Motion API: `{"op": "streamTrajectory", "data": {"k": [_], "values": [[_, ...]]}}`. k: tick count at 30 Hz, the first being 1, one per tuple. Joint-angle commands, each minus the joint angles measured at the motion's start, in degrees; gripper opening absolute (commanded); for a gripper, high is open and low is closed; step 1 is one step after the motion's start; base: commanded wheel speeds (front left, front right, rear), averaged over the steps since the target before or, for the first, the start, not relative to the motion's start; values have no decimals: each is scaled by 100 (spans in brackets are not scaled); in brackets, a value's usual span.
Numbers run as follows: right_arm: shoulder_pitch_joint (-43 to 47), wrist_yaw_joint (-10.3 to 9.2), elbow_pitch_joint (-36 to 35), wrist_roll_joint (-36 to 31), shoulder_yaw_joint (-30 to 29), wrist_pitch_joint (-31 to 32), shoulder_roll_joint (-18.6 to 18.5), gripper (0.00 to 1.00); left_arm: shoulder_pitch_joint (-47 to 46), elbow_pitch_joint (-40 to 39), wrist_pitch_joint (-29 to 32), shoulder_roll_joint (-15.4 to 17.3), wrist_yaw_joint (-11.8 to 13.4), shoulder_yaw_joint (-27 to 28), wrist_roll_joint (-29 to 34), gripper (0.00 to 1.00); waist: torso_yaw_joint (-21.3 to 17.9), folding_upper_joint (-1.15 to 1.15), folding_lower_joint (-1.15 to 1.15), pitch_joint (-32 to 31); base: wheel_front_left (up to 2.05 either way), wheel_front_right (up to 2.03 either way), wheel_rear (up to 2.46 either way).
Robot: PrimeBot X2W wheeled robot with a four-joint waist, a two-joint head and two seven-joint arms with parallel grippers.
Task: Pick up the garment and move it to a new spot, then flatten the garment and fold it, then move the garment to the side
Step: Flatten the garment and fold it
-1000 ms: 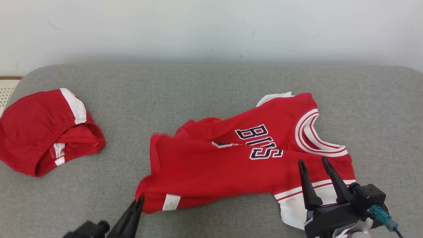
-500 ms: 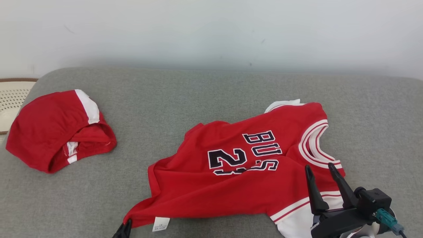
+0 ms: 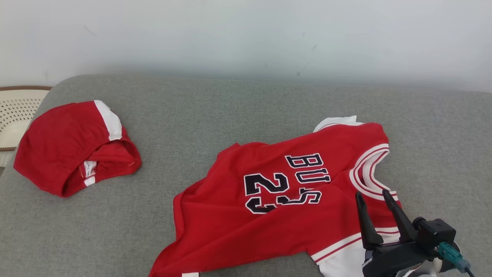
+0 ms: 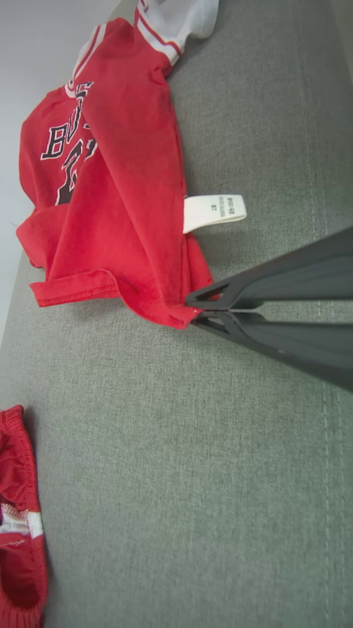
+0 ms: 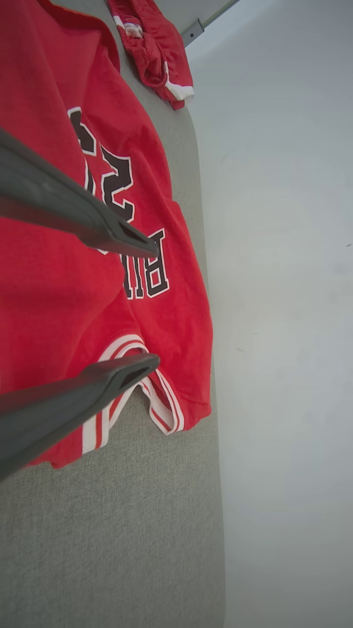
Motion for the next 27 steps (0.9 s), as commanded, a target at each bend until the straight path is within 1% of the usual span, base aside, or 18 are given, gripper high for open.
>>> {"op": "streamTrajectory", "data": {"k": [1, 2, 4, 9, 11, 16, 20, 24, 27], "values": [[-40, -4, 7, 14, -2, -21, -35, 100, 29, 93, -50, -33, 1, 0, -48, 75, 22, -1, 0, -9, 0, 0, 0], [-37, -4, 9, 15, -6, -21, -39, 100, 13, 133, -71, -25, 19, 8, -41, 100, 36, -1, 0, -15, 0, 0, 0], [-30, -4, 8, 22, -24, -21, -50, 100, -12, 173, -119, -100, 42, 80, -148, 100, 69, -1, 0, -26, 0, 0, 0], [2, -4, -11, 30, -68, -21, -73, 100, -27, 48, -235, -163, 73, 265, -292, 100, 129, -1, 0, -73, 0, 0, 0], [11, -4, -17, 18, -80, -21, -76, 100, -32, -19, -259, -148, 129, 325, -223, 100, 135, -1, 0, -94, 0, 0, 0], [39, -4, -51, -33, -126, -21, -93, 100, -14, -213, -305, -234, 309, 531, -74, 100, 72, -1, 0, -156, 0, 0, 0], [150, -4, -70, -85, -221, -21, -124, 100, 45, -464, -310, -381, 449, 749, 149, 100, 7, -1, 0, -248, 0, 0, 0], [216, -4, -114, -142, -295, -21, -156, 100, 96, -514, -306, -508, 498, 934, 270, 100, -78, -1, 0, -328, 0, 0, 0], [295, -4, -136, -187, -365, -21, -163, 100, 79, -505, -306, -580, 480, 1067, 347, 100, -147, -1, 0, -371, 0, 0, 0]]}}
